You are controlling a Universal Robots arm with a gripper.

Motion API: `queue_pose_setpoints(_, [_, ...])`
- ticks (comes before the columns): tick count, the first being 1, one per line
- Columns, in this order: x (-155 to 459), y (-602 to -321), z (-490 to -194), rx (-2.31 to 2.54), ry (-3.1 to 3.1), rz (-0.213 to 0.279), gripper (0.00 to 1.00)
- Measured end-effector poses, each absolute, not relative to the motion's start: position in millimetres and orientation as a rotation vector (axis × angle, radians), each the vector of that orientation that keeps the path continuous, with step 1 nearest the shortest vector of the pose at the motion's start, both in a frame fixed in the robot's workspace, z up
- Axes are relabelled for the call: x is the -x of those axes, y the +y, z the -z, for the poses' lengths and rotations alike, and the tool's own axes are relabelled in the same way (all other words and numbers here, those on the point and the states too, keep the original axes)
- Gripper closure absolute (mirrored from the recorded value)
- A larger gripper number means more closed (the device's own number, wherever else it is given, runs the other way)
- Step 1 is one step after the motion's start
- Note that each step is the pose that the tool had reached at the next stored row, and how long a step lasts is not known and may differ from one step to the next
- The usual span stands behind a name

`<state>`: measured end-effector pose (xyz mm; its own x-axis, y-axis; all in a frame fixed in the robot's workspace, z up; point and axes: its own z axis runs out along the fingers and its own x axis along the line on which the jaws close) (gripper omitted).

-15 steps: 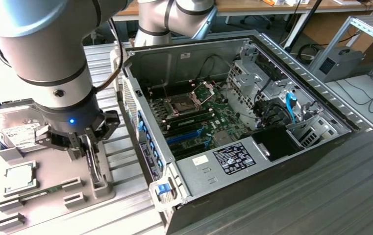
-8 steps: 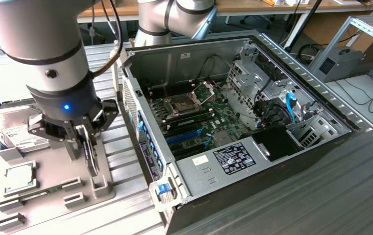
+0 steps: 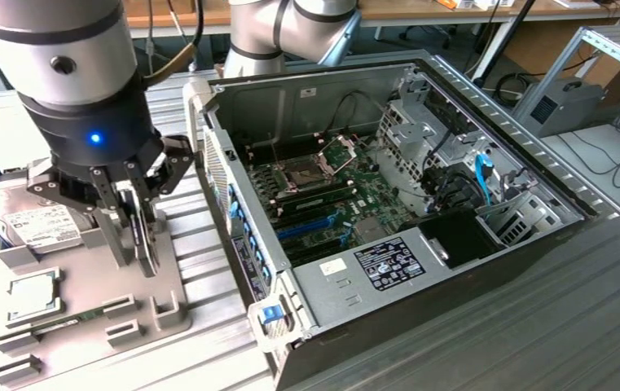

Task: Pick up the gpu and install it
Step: 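Pick up the gpu and move the gpu toward the slot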

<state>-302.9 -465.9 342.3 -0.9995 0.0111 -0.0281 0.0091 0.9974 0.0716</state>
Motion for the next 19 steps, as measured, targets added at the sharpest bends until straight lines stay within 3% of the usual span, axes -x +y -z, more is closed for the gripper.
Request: queue_pose_setpoints(19, [303,-463,-398,-0.017,3.111,-0.111,0.73])
